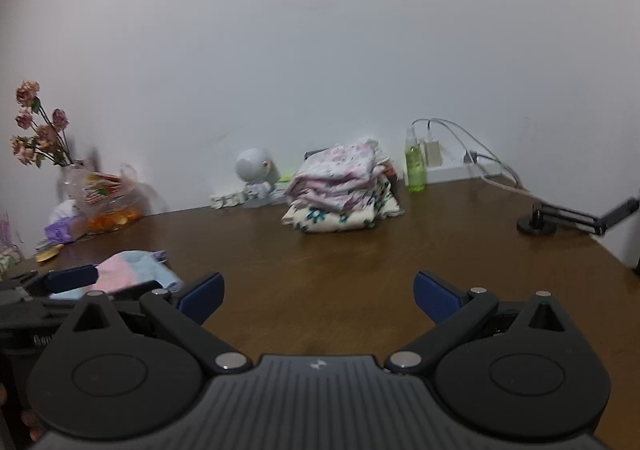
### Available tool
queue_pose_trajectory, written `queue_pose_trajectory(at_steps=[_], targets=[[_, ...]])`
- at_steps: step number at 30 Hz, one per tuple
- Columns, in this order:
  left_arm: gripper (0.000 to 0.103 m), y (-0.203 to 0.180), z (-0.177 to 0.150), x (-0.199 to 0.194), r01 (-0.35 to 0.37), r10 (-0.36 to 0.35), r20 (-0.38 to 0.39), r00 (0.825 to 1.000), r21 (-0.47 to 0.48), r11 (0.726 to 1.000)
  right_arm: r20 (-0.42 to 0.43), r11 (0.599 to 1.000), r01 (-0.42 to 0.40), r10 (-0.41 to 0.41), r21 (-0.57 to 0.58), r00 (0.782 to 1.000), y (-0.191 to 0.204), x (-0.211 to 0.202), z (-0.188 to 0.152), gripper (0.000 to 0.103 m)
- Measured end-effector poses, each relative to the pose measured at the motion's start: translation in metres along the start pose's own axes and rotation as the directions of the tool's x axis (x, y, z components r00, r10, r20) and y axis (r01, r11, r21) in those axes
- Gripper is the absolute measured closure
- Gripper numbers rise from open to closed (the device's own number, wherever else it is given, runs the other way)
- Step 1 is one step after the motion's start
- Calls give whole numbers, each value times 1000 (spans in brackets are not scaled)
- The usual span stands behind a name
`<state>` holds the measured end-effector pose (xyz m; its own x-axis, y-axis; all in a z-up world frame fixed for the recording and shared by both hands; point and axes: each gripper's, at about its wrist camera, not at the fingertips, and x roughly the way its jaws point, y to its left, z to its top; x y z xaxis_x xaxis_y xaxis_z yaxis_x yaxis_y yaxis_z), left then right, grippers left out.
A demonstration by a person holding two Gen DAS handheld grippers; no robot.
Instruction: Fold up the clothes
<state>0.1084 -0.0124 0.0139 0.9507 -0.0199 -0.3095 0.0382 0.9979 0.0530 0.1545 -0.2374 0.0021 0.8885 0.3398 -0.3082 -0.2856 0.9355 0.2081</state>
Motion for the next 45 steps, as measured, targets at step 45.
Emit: queue_pose_trajectory(at_steps=[45], targets=[[0,-5,-28,-116,21,-22,-21,1000,-41,999,2,997,35,-35,-70,999,58,-108,-31,0]])
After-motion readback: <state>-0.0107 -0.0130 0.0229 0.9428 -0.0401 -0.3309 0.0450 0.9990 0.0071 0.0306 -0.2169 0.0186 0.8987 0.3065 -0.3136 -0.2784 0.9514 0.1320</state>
